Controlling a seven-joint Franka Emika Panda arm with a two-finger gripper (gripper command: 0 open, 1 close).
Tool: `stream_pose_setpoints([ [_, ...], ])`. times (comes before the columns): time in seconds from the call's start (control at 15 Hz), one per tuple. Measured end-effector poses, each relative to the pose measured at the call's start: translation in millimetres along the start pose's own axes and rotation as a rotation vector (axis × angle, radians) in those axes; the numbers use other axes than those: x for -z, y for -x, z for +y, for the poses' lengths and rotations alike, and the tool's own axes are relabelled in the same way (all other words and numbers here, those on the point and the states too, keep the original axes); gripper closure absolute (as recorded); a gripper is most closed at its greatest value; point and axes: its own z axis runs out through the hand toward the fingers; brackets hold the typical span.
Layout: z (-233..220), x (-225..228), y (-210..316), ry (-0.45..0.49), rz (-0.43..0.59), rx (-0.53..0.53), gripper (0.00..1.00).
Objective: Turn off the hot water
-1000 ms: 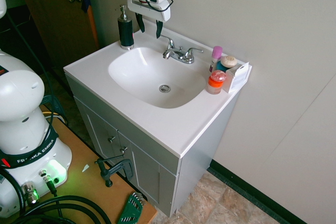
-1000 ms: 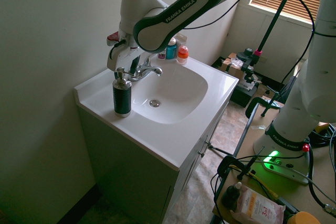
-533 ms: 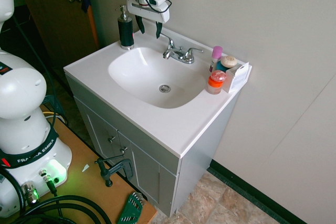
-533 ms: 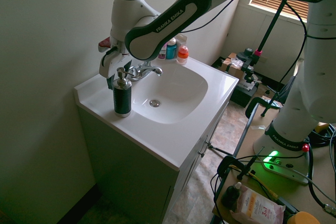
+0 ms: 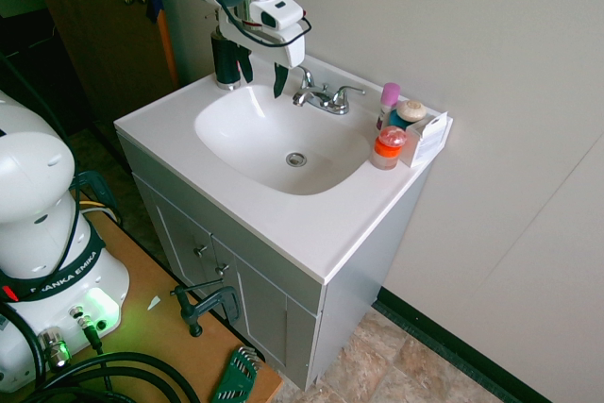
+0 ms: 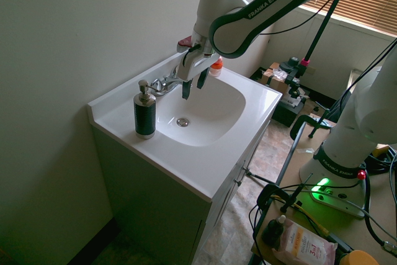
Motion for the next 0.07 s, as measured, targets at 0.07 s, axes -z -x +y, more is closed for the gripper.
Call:
stream_pose_setpoints([
  [0.07,0.6,1.0,0.1,-0.001,-0.003,-0.005,0.0],
])
